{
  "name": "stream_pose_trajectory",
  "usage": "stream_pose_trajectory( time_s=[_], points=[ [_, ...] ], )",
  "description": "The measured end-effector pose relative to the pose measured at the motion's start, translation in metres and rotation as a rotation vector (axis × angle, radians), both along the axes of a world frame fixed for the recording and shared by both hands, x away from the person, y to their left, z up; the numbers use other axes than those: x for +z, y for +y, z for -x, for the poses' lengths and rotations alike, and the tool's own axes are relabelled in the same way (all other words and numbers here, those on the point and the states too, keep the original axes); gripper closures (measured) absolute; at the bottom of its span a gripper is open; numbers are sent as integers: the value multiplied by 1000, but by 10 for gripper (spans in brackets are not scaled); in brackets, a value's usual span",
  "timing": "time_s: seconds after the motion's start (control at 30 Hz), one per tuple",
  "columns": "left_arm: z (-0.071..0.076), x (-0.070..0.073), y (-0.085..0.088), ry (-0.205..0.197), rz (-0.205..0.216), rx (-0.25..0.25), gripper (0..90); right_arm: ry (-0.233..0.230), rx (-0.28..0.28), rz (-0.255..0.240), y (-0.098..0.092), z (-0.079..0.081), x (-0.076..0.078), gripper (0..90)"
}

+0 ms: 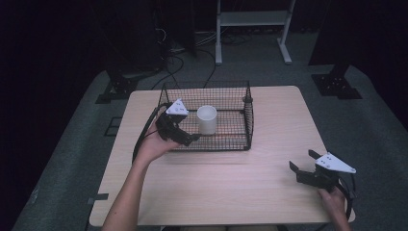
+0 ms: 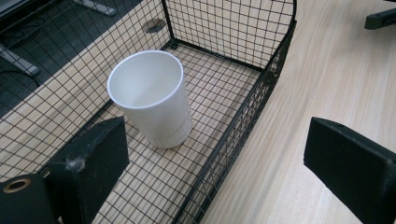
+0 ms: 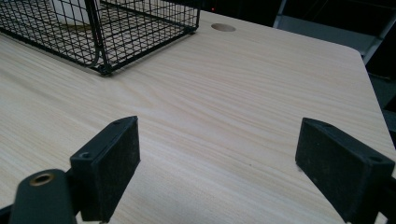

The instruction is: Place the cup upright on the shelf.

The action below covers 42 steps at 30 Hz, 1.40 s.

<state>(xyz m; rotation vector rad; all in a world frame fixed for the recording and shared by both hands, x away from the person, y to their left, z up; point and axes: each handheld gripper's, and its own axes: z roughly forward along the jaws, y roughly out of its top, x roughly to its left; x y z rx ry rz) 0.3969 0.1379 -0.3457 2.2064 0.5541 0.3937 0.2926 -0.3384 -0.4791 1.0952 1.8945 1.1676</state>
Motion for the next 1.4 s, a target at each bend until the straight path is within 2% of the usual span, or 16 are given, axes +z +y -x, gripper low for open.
stream_pose_trajectory(
  time_s=[0.4,1.4],
  points=[
    [20,-7,7,-14,35,-4,59,0,-1,-1,0,0,0,131],
    [60,-35,27,-22,60,25,59,-2,-3,-2,0,0,0,131]
  ],
)
